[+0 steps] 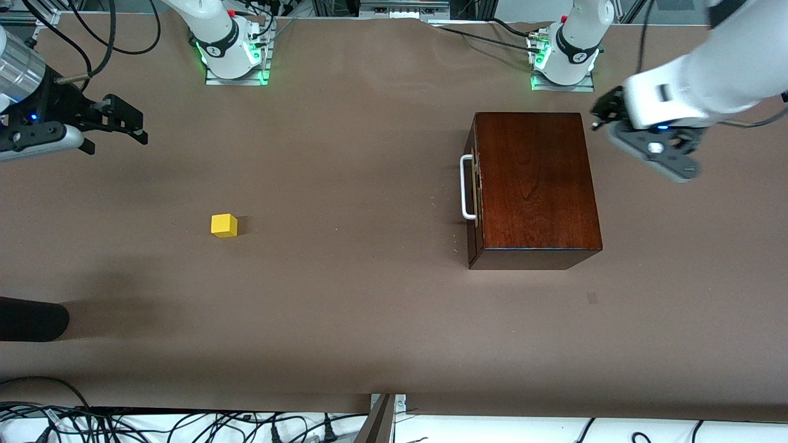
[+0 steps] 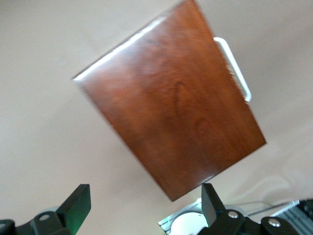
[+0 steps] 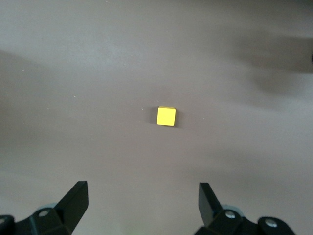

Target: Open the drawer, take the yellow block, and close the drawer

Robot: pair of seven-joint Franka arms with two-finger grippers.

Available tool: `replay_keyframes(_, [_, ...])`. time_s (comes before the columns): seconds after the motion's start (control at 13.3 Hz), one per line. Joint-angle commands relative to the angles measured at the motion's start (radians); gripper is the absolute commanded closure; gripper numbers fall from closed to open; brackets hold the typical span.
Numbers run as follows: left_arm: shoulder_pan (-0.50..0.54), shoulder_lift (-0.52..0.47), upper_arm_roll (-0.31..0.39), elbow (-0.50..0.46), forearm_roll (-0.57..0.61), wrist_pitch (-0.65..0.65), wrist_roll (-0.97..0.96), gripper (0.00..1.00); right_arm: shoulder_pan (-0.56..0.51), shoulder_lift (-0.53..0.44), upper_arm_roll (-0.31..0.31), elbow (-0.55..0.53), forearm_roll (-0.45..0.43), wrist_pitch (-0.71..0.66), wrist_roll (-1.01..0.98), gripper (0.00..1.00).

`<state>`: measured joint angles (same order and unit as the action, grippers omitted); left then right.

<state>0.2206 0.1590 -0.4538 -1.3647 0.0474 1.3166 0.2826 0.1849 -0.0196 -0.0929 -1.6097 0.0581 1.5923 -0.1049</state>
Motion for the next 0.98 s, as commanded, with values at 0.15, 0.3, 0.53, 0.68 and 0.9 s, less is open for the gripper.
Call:
replay_keyframes(0.15, [-0.181,-0.154,0.312,-0.176,-0.012,0.169,-0.104,0.0,-0.018,-0.01,0.018,-0.03,-0.04,0.014,-0.055,0.0])
replay_keyframes(0.3, [-0.251,-0.239,0.423,-0.313,-0.024,0.256,-0.264,0.0,-0.015,-0.005,0.016,-0.027,-0.041,0.011,-0.05,0.0])
replay_keyframes(0.53, [-0.256,-0.245,0.426,-0.388,-0.027,0.355,-0.258,0.0,-0.013,0.004,0.016,-0.026,-0.046,0.009,-0.039,0.0])
replay_keyframes(0.68, [-0.254,-0.268,0.428,-0.421,-0.024,0.388,-0.252,0.0,-0.012,0.01,0.016,-0.022,-0.053,0.008,-0.036,0.0])
replay_keyframes(0.9, [-0.256,-0.253,0.405,-0.386,-0.015,0.319,-0.252,0.0,0.007,0.018,0.016,-0.015,-0.073,0.003,-0.021,0.0])
